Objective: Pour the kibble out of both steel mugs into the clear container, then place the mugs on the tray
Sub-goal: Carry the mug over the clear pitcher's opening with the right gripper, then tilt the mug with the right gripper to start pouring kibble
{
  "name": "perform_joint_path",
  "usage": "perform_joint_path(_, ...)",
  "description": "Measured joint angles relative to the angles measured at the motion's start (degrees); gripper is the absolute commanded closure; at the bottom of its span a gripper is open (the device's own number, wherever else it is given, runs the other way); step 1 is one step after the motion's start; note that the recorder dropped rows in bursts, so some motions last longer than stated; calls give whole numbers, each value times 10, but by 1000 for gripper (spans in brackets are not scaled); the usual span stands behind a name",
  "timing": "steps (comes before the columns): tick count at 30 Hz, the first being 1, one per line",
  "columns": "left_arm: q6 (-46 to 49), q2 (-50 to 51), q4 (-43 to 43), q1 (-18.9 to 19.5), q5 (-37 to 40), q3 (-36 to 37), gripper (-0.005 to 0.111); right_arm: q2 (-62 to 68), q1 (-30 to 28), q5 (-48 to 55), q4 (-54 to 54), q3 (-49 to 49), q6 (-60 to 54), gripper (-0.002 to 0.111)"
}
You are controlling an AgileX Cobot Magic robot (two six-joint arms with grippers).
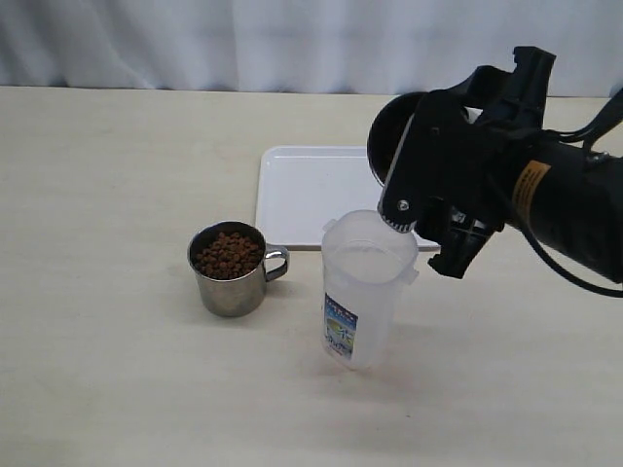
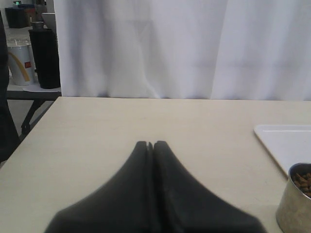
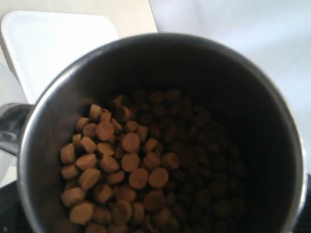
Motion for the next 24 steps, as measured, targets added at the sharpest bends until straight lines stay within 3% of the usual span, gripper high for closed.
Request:
perform_joint_path(7, 0, 0, 0, 0, 0, 0, 107, -2, 0, 0, 0, 0, -1, 104)
perform_joint_path(14, 0, 0, 0, 0, 0, 0, 107, -2, 73, 86, 7, 0, -44, 104)
perform_joint_path(24, 0, 0, 0, 0, 0, 0, 107, -2, 73, 94, -6, 0, -76, 104)
